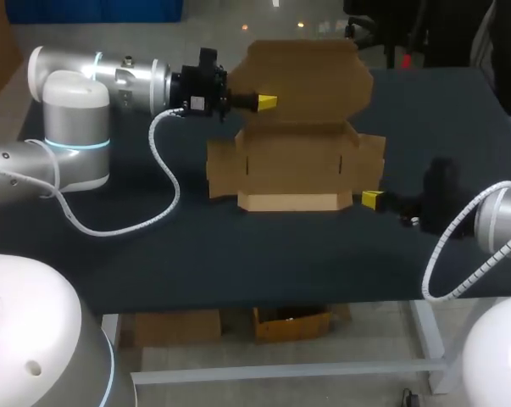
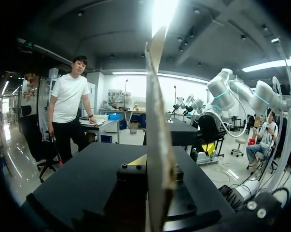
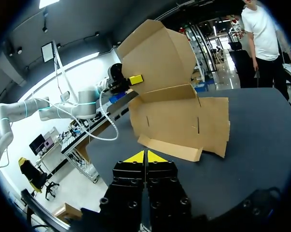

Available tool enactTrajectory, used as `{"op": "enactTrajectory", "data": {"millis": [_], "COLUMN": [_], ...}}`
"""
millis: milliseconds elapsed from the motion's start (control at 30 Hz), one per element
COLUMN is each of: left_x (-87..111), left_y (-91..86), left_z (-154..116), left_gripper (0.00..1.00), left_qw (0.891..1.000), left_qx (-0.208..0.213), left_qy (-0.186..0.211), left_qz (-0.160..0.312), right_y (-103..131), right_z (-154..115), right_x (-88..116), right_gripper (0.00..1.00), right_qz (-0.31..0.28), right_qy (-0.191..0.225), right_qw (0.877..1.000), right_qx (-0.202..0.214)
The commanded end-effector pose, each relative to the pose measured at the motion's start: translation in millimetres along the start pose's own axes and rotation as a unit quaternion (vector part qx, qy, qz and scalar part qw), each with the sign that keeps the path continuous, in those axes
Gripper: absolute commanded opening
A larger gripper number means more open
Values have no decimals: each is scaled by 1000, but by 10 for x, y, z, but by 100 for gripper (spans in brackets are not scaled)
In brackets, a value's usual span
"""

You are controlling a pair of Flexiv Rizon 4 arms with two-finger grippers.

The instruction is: Assemble the packaging by folding the flat box into shape, placing the metal phone stand inside, and closing the box properly

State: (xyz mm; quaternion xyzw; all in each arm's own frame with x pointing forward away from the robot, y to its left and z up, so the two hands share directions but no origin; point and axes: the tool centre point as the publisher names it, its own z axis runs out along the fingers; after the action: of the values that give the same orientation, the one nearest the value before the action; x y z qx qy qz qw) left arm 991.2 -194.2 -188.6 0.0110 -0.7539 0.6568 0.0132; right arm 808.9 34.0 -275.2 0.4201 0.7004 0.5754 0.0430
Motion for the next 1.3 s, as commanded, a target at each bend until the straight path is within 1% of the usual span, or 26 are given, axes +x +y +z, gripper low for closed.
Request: {"op": "enactTrajectory", "data": {"millis": [33,200,367,467,633,867,1000,1300], "left_x": [0,0,0,0,0,0,0,0], "left_y": [6,6,6,6,6,6,6,6], "left_z": [-5,-5,-5,-5,-5,-5,-5,-5], "left_gripper": [0,0,0,0,0,0,0,0], "left_qw": [1000,1000,1000,1000,1000,1000,1000,1000], "left_qx": [1,1,1,1,1,1,1,1], "left_qy": [1,1,1,1,1,1,1,1], "left_qz": [0,0,0,0,0,0,0,0], "right_y": [-3,-3,-75,-114,-188,-279,-323,-458], "right_z": [-3,-3,311,445,637,848,927,1215], "right_x": [0,0,82,146,193,192,164,88], "right_gripper": [0,0,0,0,0,0,0,0], "right_qz": [0,0,-26,-44,-67,-84,-95,-105], "right_qy": [0,0,1,-5,-17,-25,-29,-36], "right_qw": [1000,1000,1000,999,998,996,995,994], "right_qx": [-1,-1,-3,-3,1,7,8,13]}}
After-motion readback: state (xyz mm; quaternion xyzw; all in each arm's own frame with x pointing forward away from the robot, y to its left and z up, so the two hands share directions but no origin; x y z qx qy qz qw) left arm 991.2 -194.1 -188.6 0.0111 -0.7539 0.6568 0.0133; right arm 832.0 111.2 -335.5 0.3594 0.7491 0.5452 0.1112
